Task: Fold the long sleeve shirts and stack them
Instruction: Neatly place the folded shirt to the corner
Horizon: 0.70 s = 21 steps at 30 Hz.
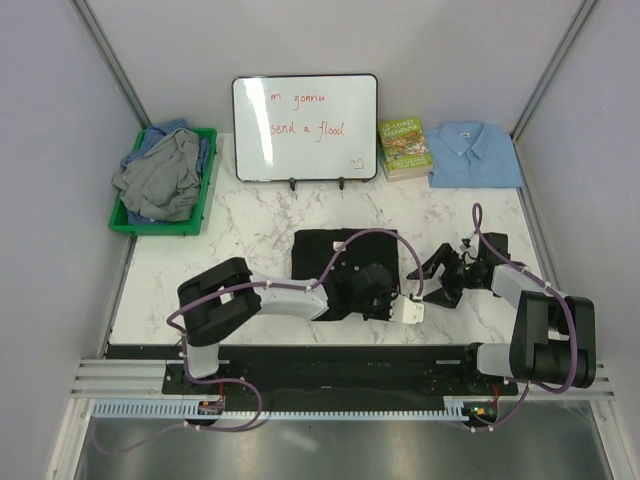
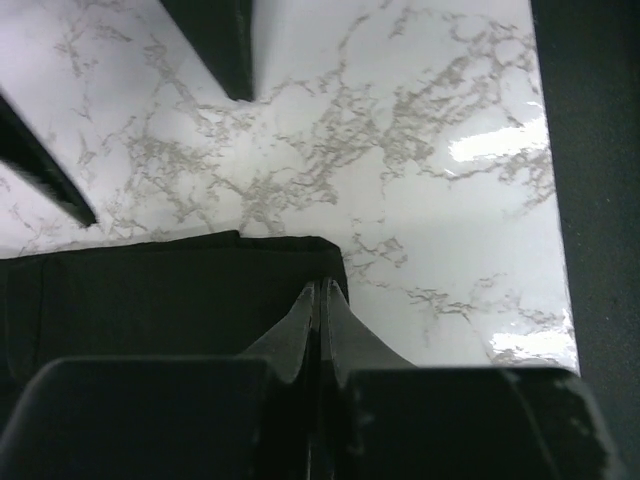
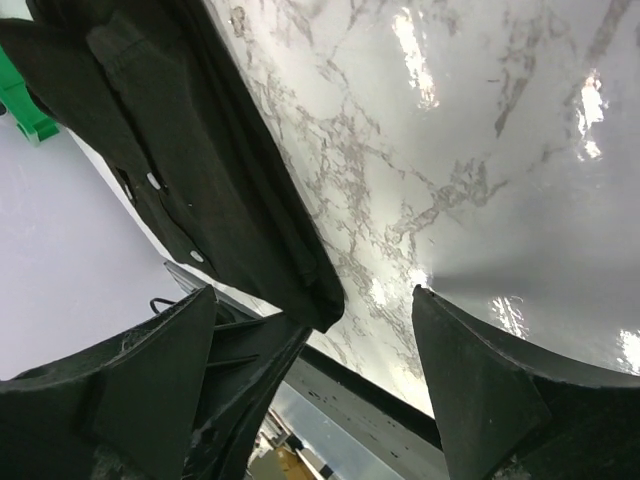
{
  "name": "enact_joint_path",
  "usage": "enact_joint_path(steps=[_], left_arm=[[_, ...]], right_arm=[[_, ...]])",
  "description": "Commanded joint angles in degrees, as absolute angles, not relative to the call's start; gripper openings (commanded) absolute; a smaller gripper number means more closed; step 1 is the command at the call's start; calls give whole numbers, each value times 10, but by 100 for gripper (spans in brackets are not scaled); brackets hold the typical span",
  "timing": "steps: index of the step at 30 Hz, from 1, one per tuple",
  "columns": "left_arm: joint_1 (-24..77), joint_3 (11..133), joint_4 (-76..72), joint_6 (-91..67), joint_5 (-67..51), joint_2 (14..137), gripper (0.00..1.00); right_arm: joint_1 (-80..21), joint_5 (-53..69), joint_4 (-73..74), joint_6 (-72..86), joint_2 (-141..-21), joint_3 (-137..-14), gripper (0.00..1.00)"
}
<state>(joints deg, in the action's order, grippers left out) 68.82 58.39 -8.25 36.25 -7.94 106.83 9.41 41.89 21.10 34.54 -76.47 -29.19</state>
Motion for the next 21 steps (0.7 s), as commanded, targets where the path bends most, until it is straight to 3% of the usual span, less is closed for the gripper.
enact_joint_path(steps=[1, 10, 11, 14, 21], left_arm=[[661, 622, -98, 292, -117, 1046, 2], [642, 636, -68, 285, -176, 1031, 2], [643, 633, -62, 288, -177, 1028, 15], [647, 630, -50, 291, -177, 1037, 30], [647, 652, -26, 301, -167, 1089, 39]], right_arm=[[97, 410, 178, 385, -770, -272, 88], [87, 445, 76, 429, -802, -248, 88], [87, 447, 71, 429, -806, -250, 88], [88, 451, 76, 427, -812, -259, 88], [88, 448, 89, 420, -811, -260, 88]])
